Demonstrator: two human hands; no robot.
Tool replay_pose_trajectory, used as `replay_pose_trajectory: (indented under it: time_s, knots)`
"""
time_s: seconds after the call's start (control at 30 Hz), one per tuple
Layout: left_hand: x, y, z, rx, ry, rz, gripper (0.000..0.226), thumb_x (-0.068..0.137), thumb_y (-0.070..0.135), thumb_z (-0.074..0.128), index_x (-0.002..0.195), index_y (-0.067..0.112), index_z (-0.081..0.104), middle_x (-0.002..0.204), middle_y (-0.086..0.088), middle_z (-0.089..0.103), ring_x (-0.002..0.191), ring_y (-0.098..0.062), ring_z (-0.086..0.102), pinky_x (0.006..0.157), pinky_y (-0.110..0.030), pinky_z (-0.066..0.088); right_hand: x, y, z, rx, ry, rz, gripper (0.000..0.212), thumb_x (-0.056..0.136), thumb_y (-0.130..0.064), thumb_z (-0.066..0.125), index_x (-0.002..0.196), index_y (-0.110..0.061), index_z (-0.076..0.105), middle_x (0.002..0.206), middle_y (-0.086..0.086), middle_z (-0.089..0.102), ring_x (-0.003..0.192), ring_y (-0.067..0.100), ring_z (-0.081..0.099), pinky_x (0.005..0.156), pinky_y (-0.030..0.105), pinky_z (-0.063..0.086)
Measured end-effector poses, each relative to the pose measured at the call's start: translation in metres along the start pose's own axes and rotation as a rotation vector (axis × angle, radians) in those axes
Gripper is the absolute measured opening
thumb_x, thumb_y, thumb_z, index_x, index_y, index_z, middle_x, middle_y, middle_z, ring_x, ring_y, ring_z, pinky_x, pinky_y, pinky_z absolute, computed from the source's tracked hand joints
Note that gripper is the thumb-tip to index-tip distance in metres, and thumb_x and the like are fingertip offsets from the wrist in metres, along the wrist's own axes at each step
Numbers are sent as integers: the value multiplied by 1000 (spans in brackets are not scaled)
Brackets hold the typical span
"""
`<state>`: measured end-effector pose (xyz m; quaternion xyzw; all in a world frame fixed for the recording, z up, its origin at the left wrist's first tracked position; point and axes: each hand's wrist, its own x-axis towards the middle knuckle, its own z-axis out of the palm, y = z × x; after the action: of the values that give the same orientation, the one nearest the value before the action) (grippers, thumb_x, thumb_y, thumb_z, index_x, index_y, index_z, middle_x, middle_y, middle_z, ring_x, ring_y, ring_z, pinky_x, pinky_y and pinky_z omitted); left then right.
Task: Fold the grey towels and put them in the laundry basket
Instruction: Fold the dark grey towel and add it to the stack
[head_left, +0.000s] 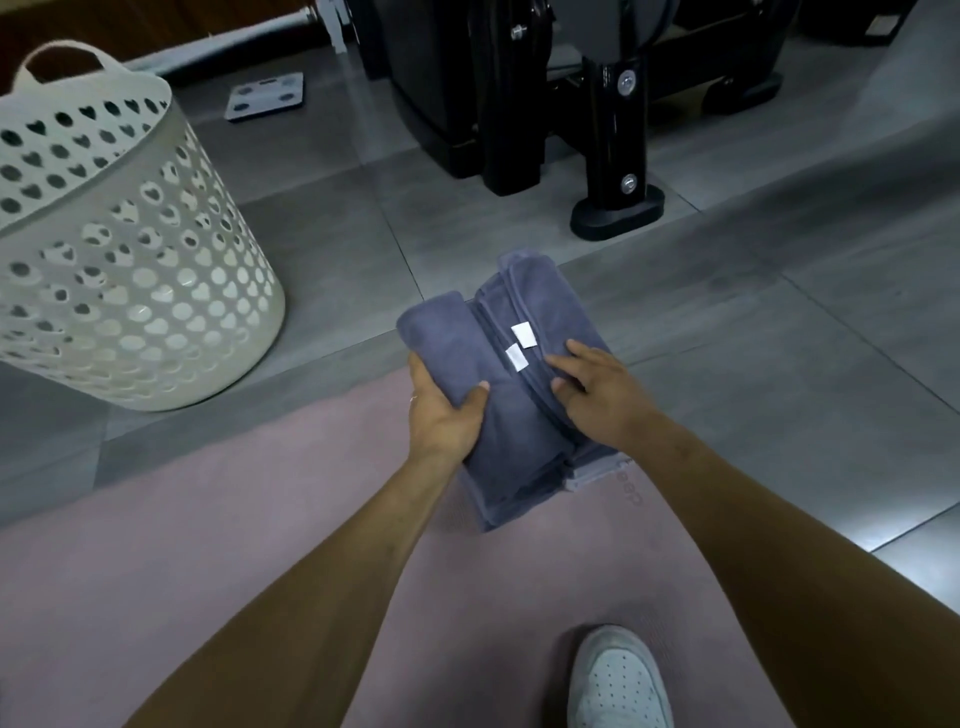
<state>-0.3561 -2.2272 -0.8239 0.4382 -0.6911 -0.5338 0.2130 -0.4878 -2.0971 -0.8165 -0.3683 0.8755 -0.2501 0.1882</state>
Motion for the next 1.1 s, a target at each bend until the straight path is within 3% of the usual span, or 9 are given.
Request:
replay_pose_trajectory:
  time_s: [0.1,0.2,0.27,0.4,0.63,0.77,0.87,1.0,1.1]
  knots:
    - [5,4,5,135,-44,78,98,84,40,67,153,30,-1,151,-3,35,130,-24,45,106,-39,42,-3,0,-4,4,-75,21,55,96,-43,51,147,-25,39,161,3,17,148,22,14,121,33,9]
    - [3,8,10,700,-3,117,94,92,55,48,152,20,-15,160,-17,-5,144,-38,15,113,-50,27,-13,-3,-8,-84,-173,-8,77,88,-63,50,152,-29,23,163,-1,4,150,21,1,121,37,4]
    - [5,10,10,1031,30,328,80,97,56,31,153,20,-14,158,-16,-23,146,-39,-11,118,-55,8,-18,-2,-7,-212,-225,-40,86,86,-69,46,154,-30,11,163,0,-6,149,22,-6,121,39,2]
    - [24,6,17,1291,-148,470,68,98,53,16,155,19,-3,160,-12,-17,145,-36,-20,117,-56,-8,-19,7,3,-365,-196,-100,80,92,-64,37,155,-29,2,162,3,-12,149,25,-9,120,41,1]
    - [38,-7,18,1346,-217,446,69,97,55,15,154,21,-3,161,-10,-13,146,-36,-18,119,-55,1,-25,5,27,-449,-115,-181,89,80,-61,-9,155,-16,9,162,15,2,149,34,2,119,44,4]
    - [35,6,12,1277,-281,381,68,98,53,21,155,22,-1,162,-8,-13,146,-35,-20,119,-54,0,-22,-5,6,-344,-176,-104,71,97,-55,32,154,-17,14,162,7,6,149,26,4,119,40,7]
    - [25,24,-3,1058,-276,370,63,97,44,40,153,20,22,163,-7,5,148,-33,-7,120,-50,6,-23,-17,-19,-176,-110,-65,51,90,-37,60,133,-10,49,140,12,49,129,31,45,103,34,38]
    - [-7,51,-44,742,-178,441,38,88,23,55,126,19,62,135,-4,57,126,-25,50,106,-37,41,-38,-50,-45,-93,-28,-55,14,86,-19,60,93,-7,64,91,10,66,89,31,60,82,35,51]
    - [-45,68,-93,627,-256,420,24,88,15,58,107,19,72,108,3,72,98,-12,66,90,-23,49,-57,-89,-58,-102,-31,-154,15,84,-11,54,89,-10,68,86,9,70,85,28,62,78,35,52]
